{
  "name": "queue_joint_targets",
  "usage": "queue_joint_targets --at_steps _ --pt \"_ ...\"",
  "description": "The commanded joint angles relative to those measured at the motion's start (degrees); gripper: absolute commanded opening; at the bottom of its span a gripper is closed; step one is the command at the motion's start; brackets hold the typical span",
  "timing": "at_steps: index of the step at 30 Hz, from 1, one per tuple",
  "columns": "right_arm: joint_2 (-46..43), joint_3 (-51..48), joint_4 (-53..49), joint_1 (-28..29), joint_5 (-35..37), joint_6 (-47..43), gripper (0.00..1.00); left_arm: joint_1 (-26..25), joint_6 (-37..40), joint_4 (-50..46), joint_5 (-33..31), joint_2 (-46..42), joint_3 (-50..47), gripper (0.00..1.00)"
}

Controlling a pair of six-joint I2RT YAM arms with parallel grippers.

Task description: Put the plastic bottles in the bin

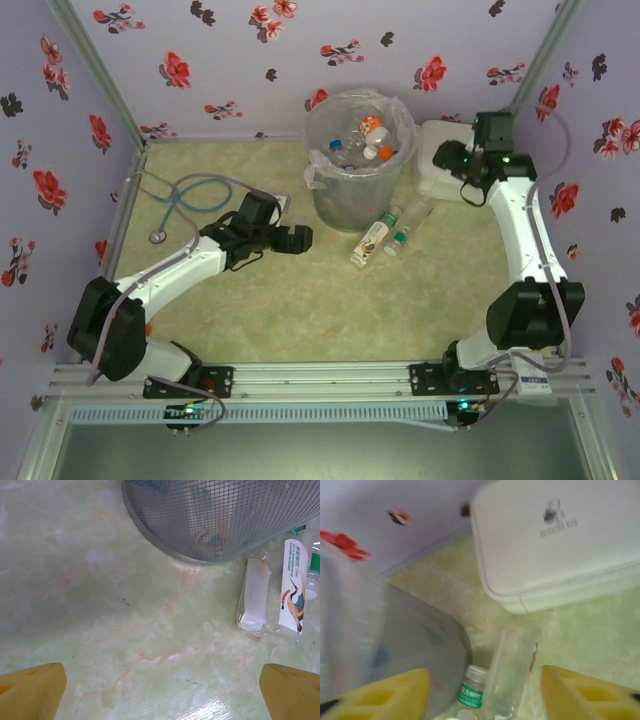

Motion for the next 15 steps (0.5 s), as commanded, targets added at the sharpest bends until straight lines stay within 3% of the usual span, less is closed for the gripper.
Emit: queue_joint_targets --at_steps 1,4,10,15 --pt "1.56 -5.22 3.41 -0.53 -0.55 7.85 0.76 -0.36 0.64 1.36 -0.11 -1.08 -0.26 1.00" --pt "4.67 -8.33 5.76 -0.34 -1.85 10.37 0.88 -0.45 0.68 0.87 0.13 -1.22 -0.26 1.00" --pt "10.31 -11.51 7.95 2.21 0.36 12.72 0.99 -0.45 -0.79 1.90 -0.63 -4.61 -3.67 1.00" --pt "17.15 -8.44 7.18 5.37 1.48 13.11 0.99 -0.45 -0.56 0.75 -1.40 -5.01 -3.71 1.00"
